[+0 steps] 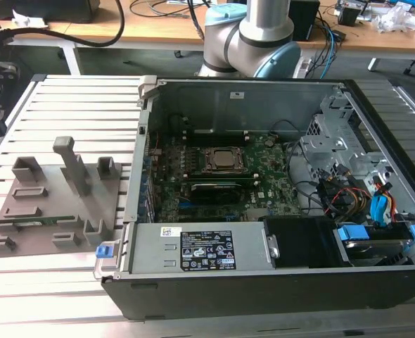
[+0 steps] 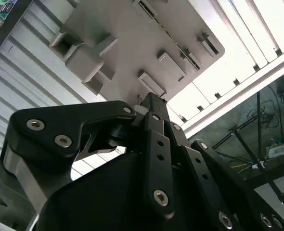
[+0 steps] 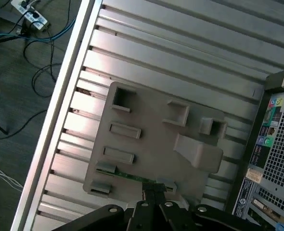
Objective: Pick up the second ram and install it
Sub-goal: 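Pick up the second ram and move it above second insertion slot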
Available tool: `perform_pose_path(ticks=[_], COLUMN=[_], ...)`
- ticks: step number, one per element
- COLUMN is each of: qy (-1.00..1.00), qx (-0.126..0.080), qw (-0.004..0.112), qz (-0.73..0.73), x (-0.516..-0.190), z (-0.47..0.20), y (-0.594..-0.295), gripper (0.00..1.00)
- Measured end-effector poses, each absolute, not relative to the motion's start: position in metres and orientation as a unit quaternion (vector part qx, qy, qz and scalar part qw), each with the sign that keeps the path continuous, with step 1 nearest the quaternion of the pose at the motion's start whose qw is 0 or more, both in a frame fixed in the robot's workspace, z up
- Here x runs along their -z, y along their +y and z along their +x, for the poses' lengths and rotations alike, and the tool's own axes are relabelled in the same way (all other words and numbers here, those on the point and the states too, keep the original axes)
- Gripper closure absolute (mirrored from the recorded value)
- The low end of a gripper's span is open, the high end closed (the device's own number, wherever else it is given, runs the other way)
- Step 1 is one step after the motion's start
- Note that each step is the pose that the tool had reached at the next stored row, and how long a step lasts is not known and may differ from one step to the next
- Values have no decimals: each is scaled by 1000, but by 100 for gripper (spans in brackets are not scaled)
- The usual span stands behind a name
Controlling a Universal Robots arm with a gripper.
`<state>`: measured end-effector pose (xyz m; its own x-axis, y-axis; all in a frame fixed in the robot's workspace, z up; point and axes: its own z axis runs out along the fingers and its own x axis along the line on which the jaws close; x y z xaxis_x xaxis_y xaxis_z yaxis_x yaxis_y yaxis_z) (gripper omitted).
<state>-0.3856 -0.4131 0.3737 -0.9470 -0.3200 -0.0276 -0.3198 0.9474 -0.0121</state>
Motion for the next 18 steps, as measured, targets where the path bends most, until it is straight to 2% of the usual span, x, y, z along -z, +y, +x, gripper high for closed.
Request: perform_pose_path(ticks=[18], qy=[943], qx=[1], qw=[15], qz=[-332], x=[-374], z=[-386], y=[-413], gripper=[90])
